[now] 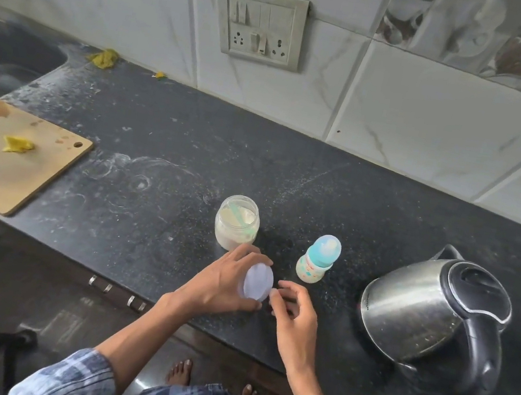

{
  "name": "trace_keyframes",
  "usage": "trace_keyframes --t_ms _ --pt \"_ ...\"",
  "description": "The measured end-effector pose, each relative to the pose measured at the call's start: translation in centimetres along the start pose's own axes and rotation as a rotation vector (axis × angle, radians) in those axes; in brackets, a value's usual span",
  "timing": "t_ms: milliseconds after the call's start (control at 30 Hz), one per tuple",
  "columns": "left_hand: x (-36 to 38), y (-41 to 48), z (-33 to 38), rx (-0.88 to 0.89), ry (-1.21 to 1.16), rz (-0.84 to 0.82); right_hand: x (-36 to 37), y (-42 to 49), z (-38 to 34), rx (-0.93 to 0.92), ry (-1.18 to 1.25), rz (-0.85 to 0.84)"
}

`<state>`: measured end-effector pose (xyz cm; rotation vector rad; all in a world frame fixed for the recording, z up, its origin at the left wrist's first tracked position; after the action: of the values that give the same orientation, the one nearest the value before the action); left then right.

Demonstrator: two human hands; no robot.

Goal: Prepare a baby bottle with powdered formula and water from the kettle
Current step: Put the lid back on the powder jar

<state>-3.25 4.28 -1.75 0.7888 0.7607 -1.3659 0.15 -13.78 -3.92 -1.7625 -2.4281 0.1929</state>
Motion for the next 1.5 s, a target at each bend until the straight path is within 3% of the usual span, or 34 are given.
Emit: trace_keyframes --t_ms 267,500,633,833,1000,1267,1500 --pt "-2.0 -1.6 1.2 0.068 -0.111 0.137 2.3 0.1 -0.4 0.284 0.480 -0.143" --pt "-3.7 -1.7 1.3 0.094 -0.161 0.180 3.4 1.5 -2.3 0.273 0.496 -0.242" --pt "-4.9 -1.8 0.6 0.098 -0.230 0.256 3.6 2.9 -4.9 0.109 0.252 -0.246" --pt "-6.6 -3.1 -3.5 -0.186 -0.366 0.535 5.4 6.0 -10.3 -0.231 -0.266 -0.303" --pt "-5.1 -1.7 -6.2 -0.383 -0.399 0.344 8.1 8.4 -13.2 -0.441 -0.680 -0.376" --pt "-3.8 1.2 -7.9 -0.371 -0.353 0.279 12.1 11.1 -13.8 -0.442 -1.086 -0.574" --pt "-4.3 2.3 -7.6 -0.325 -0.384 0.294 13.1 11.7 -13.4 -0.401 -1.200 -0.612"
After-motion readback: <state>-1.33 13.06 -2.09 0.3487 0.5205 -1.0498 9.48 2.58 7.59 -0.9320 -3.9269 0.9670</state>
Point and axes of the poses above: each hand's wrist, its own y-axis towards the middle knuckle, its own x-axis out of the palm, z = x × y, the point moved 5 cm from there along y, towards the middle knuckle, and after that the axes turned 10 degrees about y, right-handed, at the moved point
